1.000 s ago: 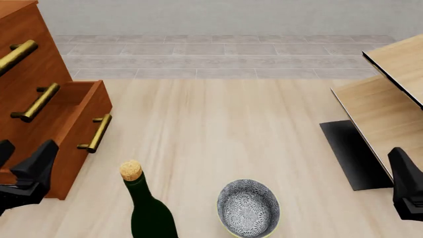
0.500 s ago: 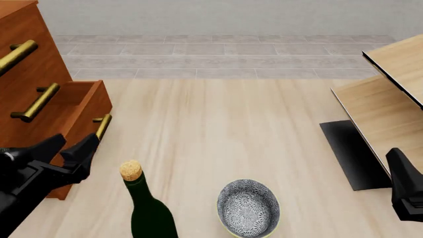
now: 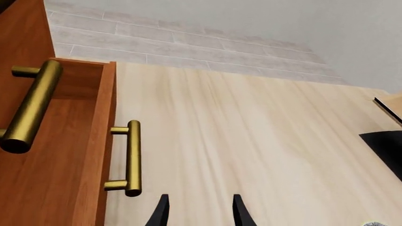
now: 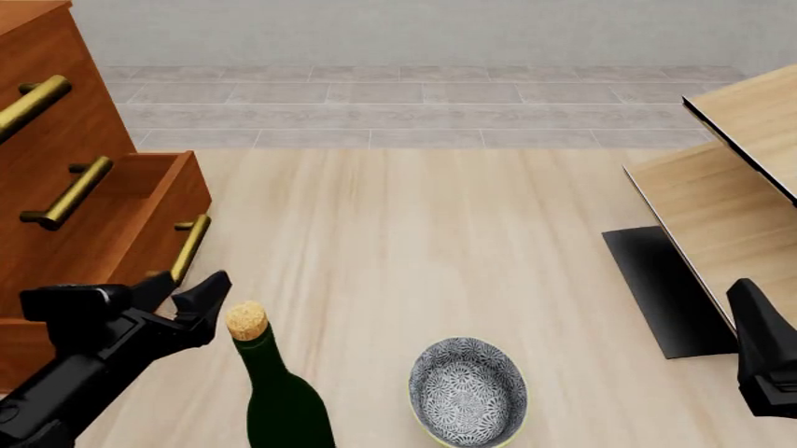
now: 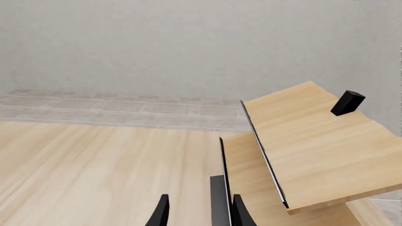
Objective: Close the bottom drawer of the cabinet.
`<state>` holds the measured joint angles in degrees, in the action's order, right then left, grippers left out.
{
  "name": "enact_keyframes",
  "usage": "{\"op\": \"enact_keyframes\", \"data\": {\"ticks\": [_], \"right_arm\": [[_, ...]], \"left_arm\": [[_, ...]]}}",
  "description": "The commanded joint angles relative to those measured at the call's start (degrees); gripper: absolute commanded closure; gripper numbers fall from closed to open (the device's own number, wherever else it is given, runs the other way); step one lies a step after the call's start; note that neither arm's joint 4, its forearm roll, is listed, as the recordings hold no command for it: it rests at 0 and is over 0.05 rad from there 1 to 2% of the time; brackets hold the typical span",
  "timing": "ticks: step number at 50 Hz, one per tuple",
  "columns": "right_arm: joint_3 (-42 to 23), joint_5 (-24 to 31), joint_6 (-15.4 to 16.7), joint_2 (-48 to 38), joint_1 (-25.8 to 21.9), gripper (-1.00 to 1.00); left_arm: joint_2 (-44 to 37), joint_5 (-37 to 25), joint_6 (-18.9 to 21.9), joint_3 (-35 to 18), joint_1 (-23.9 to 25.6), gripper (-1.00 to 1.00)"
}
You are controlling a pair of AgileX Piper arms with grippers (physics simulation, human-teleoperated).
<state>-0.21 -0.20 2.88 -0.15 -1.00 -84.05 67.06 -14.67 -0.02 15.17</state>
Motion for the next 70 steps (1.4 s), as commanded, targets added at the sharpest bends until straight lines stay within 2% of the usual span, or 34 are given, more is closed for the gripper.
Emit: {"op": "enact_keyframes", "data": {"ticks": [1,33,70], "right_arm": [[-0.1,0.0,0.4,0.0,-0.1,-1.0],[0.1,-0.3,1.0,0.1,-0.1,-1.0],[0.0,-0.2,0.9,0.1,-0.2,-1.0]], "left_arm": [[-5.2,2.8,-0.1,0.0,-0.7,-1.0],[-15.2,2.8,4.0,-5.9,-9.6,-1.0],[-20.2,2.8,9.1,-9.2,-18.1,-1.0]]}}
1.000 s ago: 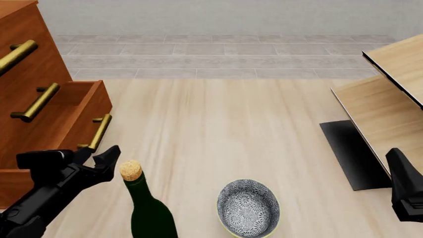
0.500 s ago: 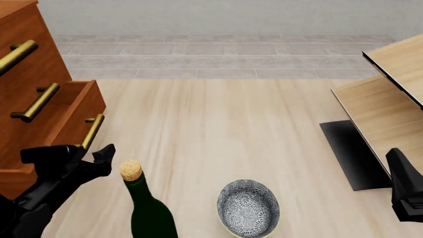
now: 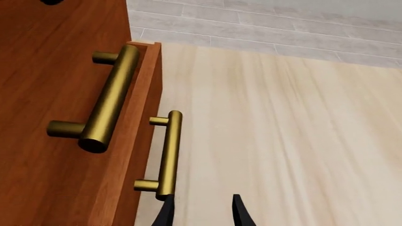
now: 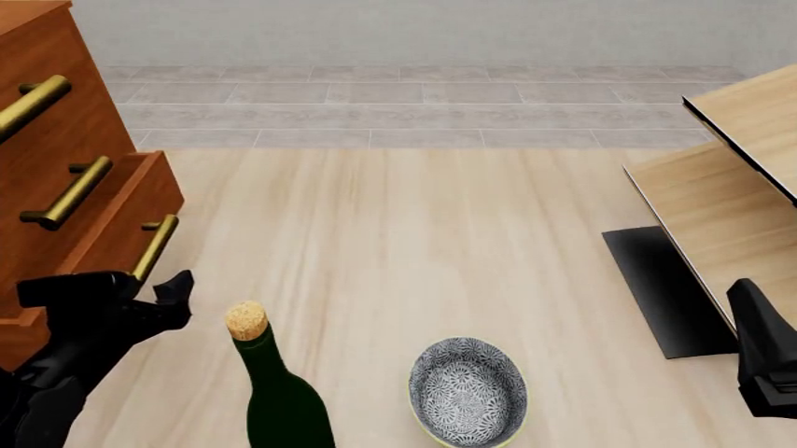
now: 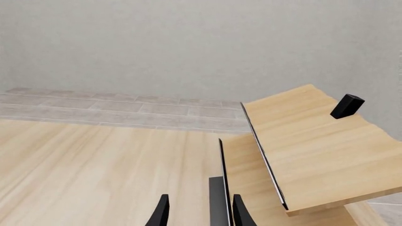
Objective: Close the bottom drawer of the cabinet.
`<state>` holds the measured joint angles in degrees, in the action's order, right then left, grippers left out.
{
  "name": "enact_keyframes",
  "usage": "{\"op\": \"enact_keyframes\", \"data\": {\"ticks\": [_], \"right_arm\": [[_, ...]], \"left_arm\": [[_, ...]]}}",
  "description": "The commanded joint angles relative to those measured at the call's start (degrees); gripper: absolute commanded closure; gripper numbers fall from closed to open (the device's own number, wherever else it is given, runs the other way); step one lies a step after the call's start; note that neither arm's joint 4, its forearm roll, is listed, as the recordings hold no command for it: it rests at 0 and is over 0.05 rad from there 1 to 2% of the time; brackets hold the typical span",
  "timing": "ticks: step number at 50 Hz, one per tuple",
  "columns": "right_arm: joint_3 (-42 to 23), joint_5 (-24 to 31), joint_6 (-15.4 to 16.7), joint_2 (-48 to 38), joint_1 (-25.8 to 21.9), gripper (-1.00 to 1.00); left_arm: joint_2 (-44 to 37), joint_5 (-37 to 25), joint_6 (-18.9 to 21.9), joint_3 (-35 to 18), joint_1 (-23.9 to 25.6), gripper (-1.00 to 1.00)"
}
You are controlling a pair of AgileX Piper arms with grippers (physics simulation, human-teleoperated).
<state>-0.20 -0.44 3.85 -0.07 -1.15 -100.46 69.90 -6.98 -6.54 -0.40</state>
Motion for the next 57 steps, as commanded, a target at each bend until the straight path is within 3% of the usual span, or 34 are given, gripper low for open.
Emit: {"op": "enact_keyframes", "data": {"ticks": [1,57], "right_arm": [[0.0,0.0,-0.1,0.0,-0.1,-1.0],[0.0,-0.4,1.0,0.0,-0.2,-1.0]], "left_arm": [[-3.7,0.0,1.5,-2.7,-2.7,-1.0],[-8.0,0.0,13.5,-6.1,-11.4,-1.0]]}}
